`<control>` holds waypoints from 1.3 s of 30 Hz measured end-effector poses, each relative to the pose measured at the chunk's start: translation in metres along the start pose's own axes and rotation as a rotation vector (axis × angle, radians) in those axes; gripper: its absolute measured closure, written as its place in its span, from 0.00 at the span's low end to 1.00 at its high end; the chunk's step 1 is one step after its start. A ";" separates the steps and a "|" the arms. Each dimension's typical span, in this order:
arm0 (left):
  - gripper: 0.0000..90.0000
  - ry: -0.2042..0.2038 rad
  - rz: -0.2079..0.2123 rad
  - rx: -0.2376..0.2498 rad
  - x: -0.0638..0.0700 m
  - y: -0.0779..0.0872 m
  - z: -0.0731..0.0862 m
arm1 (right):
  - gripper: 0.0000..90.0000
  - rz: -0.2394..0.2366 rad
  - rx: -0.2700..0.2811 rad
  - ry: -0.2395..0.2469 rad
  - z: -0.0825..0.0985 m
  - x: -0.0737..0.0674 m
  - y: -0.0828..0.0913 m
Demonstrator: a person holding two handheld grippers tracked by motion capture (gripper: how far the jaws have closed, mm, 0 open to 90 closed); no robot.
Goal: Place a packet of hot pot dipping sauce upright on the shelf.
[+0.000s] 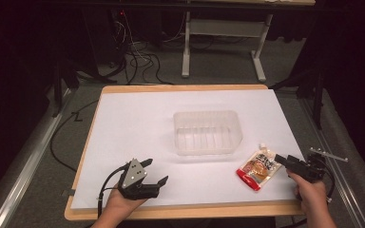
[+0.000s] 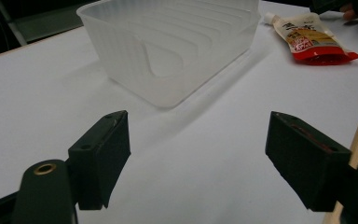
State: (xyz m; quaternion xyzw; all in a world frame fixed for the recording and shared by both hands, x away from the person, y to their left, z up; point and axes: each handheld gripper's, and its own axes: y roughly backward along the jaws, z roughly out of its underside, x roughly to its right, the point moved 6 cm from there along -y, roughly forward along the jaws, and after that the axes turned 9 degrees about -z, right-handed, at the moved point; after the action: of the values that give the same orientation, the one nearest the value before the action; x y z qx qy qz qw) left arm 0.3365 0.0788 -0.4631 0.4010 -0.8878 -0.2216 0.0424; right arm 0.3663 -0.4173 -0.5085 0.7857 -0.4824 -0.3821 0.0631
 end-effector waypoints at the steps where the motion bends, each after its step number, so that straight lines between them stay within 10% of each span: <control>1: 0.26 0.000 -0.002 0.002 0.000 0.000 0.000 | 0.26 -0.007 -0.003 -0.006 0.001 -0.001 -0.001; 24: 0.27 -0.029 -0.002 -0.032 0.001 -0.005 0.007 | 0.45 -0.141 -0.079 -0.077 0.010 -0.013 -0.013; 39: 0.27 -0.032 0.005 -0.029 0.002 -0.005 0.007 | 1.00 -0.069 -0.068 -0.024 0.007 -0.016 -0.010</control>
State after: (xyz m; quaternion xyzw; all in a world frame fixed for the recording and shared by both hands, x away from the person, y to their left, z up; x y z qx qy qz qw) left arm 0.3365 0.0766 -0.4718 0.3947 -0.8861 -0.2406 0.0345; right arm 0.3647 -0.3979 -0.5095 0.7946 -0.4425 -0.4097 0.0707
